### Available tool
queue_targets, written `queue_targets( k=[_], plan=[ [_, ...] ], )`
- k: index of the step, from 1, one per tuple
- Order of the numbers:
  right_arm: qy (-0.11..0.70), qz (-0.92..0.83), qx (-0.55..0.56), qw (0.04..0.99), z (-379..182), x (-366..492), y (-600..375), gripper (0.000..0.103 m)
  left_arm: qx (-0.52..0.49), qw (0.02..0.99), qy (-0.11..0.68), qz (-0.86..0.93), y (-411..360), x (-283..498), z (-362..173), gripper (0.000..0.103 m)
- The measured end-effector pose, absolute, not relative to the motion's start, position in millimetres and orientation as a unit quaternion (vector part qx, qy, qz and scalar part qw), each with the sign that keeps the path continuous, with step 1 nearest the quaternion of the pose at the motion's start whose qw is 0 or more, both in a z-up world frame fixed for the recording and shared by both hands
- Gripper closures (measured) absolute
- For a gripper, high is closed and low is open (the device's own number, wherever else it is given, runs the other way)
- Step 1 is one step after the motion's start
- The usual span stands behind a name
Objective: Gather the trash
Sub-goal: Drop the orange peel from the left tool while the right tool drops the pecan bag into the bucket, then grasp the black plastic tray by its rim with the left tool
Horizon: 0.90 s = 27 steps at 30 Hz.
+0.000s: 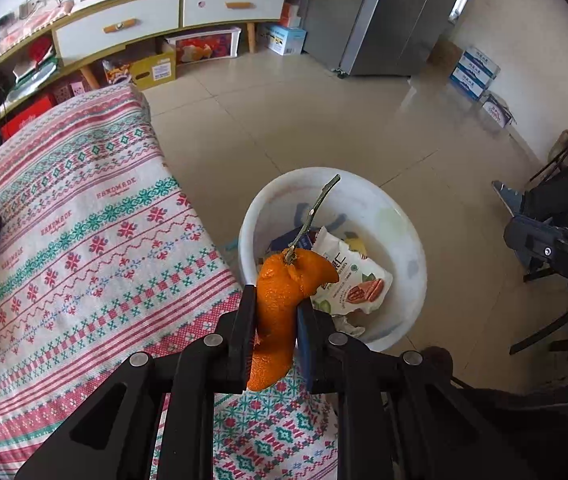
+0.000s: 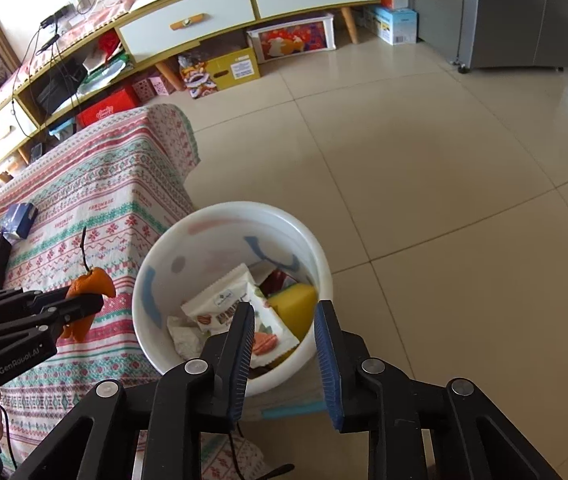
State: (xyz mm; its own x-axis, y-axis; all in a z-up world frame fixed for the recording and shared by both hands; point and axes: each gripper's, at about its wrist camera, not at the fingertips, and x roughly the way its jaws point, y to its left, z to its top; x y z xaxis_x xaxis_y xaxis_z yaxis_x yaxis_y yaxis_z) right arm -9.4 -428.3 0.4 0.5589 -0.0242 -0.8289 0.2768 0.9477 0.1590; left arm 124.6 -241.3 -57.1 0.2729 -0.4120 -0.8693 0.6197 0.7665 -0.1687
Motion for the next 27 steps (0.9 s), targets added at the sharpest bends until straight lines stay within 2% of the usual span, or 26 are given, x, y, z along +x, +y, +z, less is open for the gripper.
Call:
queue_targets(
  k=[3,5,6,7,11,27],
  plan=[
    [0.463,-0.093,0.137,0.871,0,-15,-435,0.073,0.096,0.788,0.497,-0.352,-254,126,-56,0.081],
    [0.463,-0.094,0.139,0.87,0,-17,-438,0.07,0.102,0.785,0.503,-0.346,-260,128,-58,0.061],
    [0.462,-0.096,0.138,0.871,1,-18,-438,0.067,0.102,0.79,0.503,-0.335,-260,129,-58,0.038],
    [0.461,-0.098,0.135,0.872,2,-18,-438,0.065,0.098,0.797,0.498,-0.326,-259,128,-56,0.026],
    [0.455,-0.097,0.134,0.875,7,-18,-434,0.055,0.118,0.811,0.481,-0.312,-254,122,-50,0.022],
    [0.449,-0.066,0.14,0.88,14,7,-391,0.042,0.146,0.835,0.469,-0.249,-165,120,-26,0.02]
  ],
)
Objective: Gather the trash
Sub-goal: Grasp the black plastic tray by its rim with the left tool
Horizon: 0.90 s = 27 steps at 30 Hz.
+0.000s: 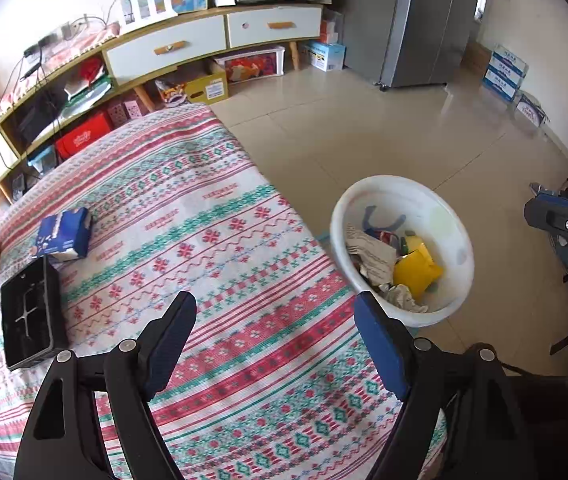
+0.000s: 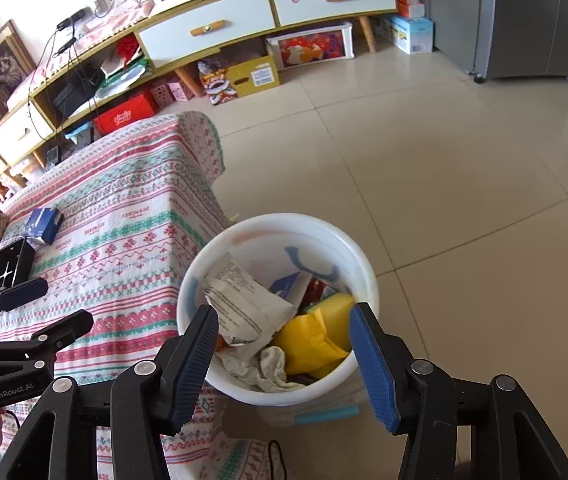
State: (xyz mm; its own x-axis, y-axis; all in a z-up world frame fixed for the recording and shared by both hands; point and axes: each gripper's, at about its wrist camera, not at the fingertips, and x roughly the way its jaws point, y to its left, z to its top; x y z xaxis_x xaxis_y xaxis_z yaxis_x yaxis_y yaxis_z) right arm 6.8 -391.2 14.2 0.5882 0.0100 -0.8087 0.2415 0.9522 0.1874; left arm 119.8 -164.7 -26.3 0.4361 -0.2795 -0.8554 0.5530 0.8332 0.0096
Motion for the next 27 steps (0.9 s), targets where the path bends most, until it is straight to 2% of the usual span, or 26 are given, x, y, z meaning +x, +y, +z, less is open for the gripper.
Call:
queue_targets(
  k=[9,17,27],
  plan=[
    [0.447,-0.041,0.136,0.883,15,37,-348,0.036,0.117,0.853,0.477,-0.178,-74,140,-22,0.016],
    [0.458,-0.011,0.127,0.88,3,72,-298,0.034,0.078,0.846,0.517,-0.104,7,184,-38,0.016],
    [0.479,0.005,0.131,0.868,-21,103,-264,0.033,-0.013,0.821,0.563,-0.092,41,228,-67,0.016]
  ],
)
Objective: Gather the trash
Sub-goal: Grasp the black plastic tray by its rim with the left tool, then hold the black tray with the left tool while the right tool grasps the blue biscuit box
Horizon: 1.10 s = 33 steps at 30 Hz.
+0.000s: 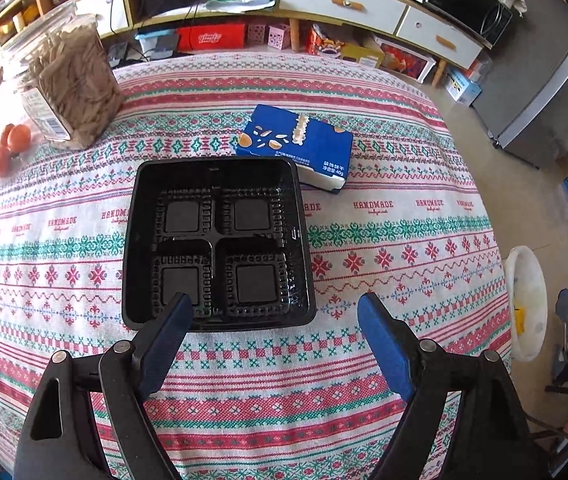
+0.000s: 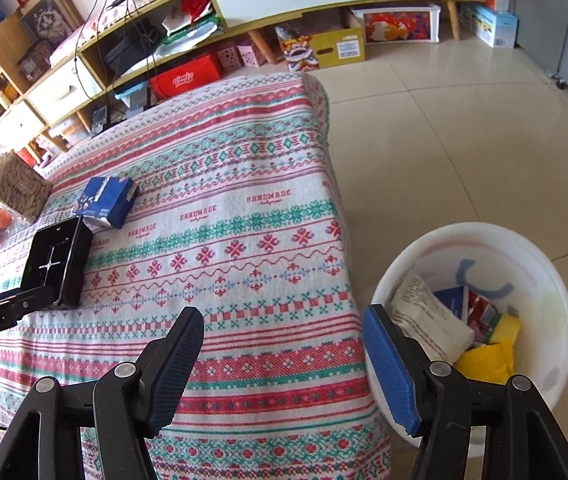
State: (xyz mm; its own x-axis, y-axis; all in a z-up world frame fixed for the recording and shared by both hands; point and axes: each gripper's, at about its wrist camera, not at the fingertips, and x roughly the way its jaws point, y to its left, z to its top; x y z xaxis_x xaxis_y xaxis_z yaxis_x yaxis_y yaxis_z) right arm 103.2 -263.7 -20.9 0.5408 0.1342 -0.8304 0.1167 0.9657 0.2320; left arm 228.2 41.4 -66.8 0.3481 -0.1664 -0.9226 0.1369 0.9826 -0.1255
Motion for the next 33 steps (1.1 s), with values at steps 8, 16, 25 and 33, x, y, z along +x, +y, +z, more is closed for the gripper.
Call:
queue_targets(
  k=[8,16,25,33],
  plan=[
    [0.484,0.01,0.124,0.866,-26,111,-252,0.033,-0.023,0.808,0.585,-0.07,38,242,-92,0.028],
    [0.481,0.011,0.097,0.871,-24,112,-240,0.033,-0.042,0.812,0.578,-0.074,44,237,-91,0.039],
    [0.486,0.032,0.046,0.872,-18,110,-216,0.033,-0.055,0.839,0.534,-0.095,66,209,-44,0.039],
    [0.494,0.052,-0.005,0.868,-15,139,-178,0.033,-0.053,0.843,0.529,-0.087,94,201,-32,0.039]
  ],
)
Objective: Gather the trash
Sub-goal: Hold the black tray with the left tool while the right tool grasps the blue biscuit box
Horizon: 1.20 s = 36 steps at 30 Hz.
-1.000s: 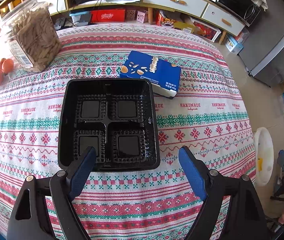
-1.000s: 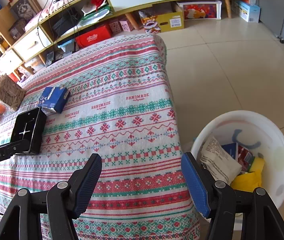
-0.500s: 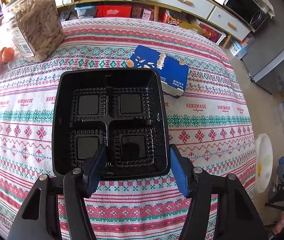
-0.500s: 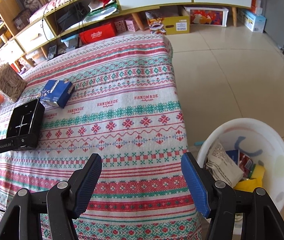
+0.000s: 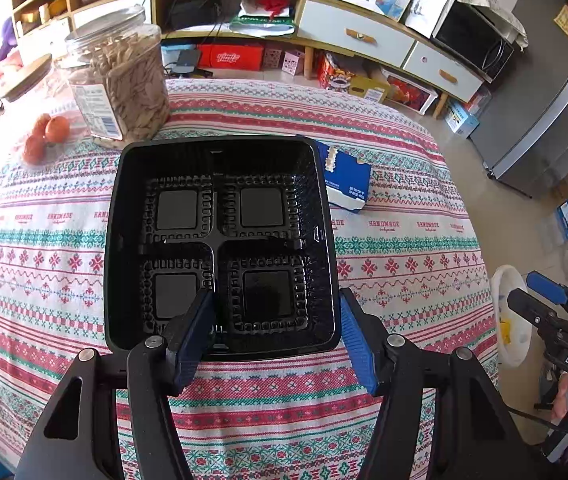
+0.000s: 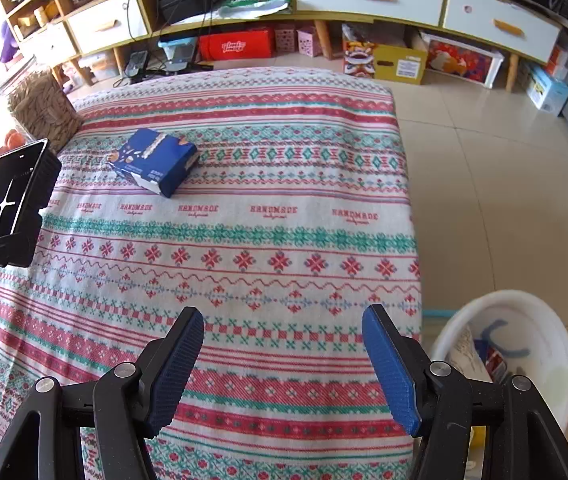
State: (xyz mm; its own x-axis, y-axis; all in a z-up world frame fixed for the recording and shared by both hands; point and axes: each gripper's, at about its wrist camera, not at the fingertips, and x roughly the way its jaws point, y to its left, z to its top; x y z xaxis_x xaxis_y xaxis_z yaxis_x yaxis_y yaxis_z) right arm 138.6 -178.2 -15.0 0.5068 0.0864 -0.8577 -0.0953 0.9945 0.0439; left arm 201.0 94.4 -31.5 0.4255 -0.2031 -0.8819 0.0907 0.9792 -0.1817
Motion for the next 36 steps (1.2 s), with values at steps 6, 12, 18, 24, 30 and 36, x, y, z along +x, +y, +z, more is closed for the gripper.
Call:
queue_targets(
  k=[6,12,18,24,30,36],
  plan=[
    [0.498,0.083,-0.042,0.862,-16,178,-134,0.033,-0.081,0.84,0.529,-0.087,120,201,-26,0.039],
    [0.502,0.143,-0.094,0.848,-33,222,-89,0.033,-0.101,0.839,0.529,-0.082,135,203,-21,0.039],
    [0.505,0.186,-0.162,0.827,-56,261,-55,0.021,-0.066,0.839,0.538,-0.051,143,199,-24,0.039],
    [0.506,0.21,-0.198,0.813,-75,295,-41,0.014,-0.058,0.826,0.558,-0.047,147,199,-34,0.039],
    [0.517,0.226,-0.212,0.798,-98,315,-30,0.014,-0.038,0.828,0.558,-0.046,142,200,-36,0.038],
    [0.511,0.226,-0.211,0.802,-109,313,-25,0.029,-0.03,0.829,0.556,-0.049,135,200,-33,0.038]
  ],
)
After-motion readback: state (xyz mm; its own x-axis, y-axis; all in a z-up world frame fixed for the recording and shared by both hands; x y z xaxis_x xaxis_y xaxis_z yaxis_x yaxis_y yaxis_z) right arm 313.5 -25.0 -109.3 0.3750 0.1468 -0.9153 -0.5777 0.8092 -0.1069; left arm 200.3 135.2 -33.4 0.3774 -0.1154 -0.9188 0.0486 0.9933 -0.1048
